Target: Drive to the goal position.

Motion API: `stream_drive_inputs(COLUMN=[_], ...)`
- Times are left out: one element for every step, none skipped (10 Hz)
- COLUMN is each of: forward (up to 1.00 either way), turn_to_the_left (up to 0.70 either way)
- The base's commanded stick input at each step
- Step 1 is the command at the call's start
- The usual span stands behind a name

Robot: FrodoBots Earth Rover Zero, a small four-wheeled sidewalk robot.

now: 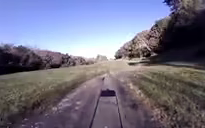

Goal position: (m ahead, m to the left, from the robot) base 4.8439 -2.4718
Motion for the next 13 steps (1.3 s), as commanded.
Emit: stream_drive_inputs(forward=[0.7,0.7,0.7,0.7,0.7,0.7,0.7,0.7,0.7,0.7,0.7,0.7,0.7], turn_to_the_left=[0.0,0.0,0.0,0.0,0.0,0.0,-0.01,-0.02,-0.03,-0.15,-0.28,-0.27,0.0])
